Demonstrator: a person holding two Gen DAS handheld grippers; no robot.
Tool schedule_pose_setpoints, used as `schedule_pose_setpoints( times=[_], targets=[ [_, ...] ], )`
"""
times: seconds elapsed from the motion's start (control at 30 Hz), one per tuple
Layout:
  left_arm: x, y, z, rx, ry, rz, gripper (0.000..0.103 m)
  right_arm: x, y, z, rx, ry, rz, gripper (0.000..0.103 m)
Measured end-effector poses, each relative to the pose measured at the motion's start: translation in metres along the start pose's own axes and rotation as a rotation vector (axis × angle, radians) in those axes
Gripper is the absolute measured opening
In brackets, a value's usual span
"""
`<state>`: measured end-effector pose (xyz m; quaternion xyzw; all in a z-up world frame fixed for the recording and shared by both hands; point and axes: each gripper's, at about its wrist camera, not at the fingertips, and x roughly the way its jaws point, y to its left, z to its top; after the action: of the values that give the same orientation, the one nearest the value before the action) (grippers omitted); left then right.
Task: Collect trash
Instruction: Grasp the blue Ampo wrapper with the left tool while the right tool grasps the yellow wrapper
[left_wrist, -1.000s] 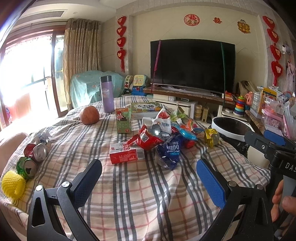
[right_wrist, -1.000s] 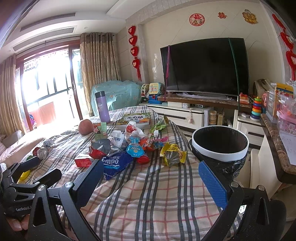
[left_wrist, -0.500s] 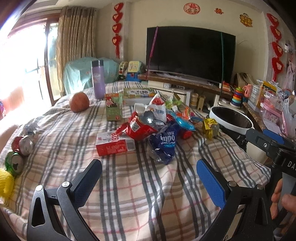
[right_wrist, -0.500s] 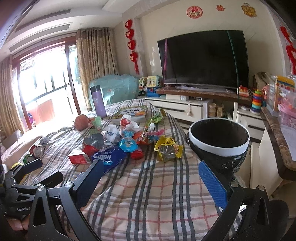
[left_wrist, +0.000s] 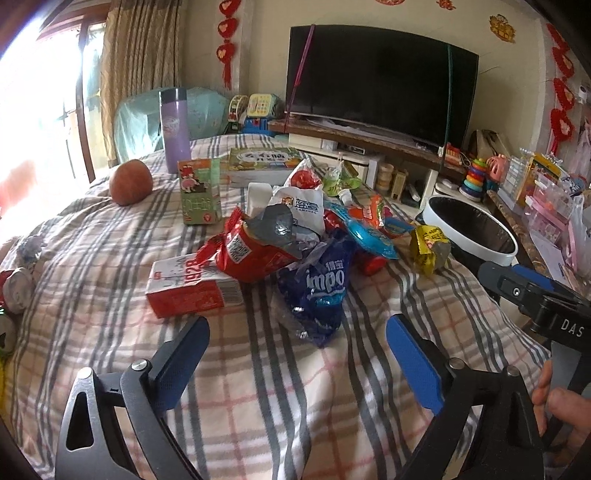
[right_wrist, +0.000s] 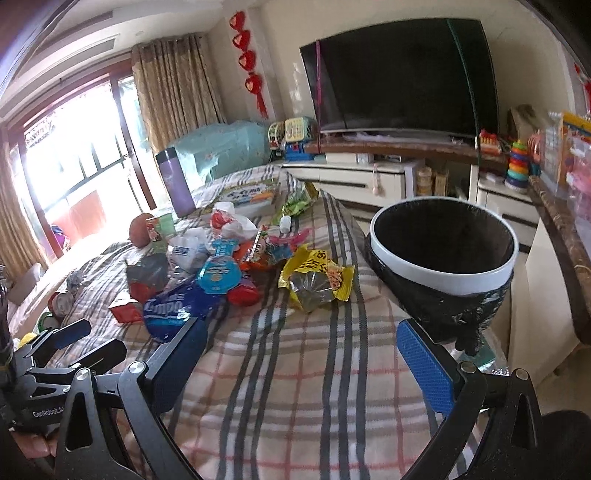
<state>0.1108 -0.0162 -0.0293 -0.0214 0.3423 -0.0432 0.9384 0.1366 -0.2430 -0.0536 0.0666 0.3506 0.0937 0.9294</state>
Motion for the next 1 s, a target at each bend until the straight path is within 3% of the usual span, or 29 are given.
schedule_pose_setpoints(
  times=[0.4,0.5,0.6,0.67,0.77,0.83,0.9,0.97,1.0],
  targets=[
    [0.049,-0.004,0.021,-0.016,0.073,0.007,0.083,0.071,-0.017,0.021,-0.006,0.146,0.039,0.101],
    [0.059,-0.006,0.025,-0.011,0.087,0.003,0.075,0.085,-0.018,0.025,-0.009,0.167,0.05,0.099],
    [0.069,-0.008,0.025,-0.004,0.108,-0.009,0.058,0.096,-0.02,0.028,-0.002,0.19,0.062,0.092],
    [0.073,-0.009,0.024,0.004,0.12,-0.019,0.05,0.101,-0.022,0.03,0.005,0.205,0.068,0.073],
    [0.069,-0.01,0.023,0.011,0.108,-0.032,0.041,0.105,-0.026,0.031,0.011,0.214,0.07,0.056],
    [0.066,-0.01,0.023,0.008,0.105,-0.048,0.038,0.102,-0.024,0.031,0.007,0.209,0.072,0.039],
    [0.059,-0.01,0.021,0.003,0.097,-0.066,0.037,0.098,-0.025,0.03,0.01,0.209,0.08,0.035],
    [0.05,-0.012,0.017,0.007,0.087,-0.084,0.035,0.094,-0.024,0.028,0.012,0.209,0.091,0.01],
    [0.047,-0.013,0.016,0.009,0.085,-0.092,0.035,0.093,-0.023,0.027,0.014,0.212,0.09,0.01]
  ],
)
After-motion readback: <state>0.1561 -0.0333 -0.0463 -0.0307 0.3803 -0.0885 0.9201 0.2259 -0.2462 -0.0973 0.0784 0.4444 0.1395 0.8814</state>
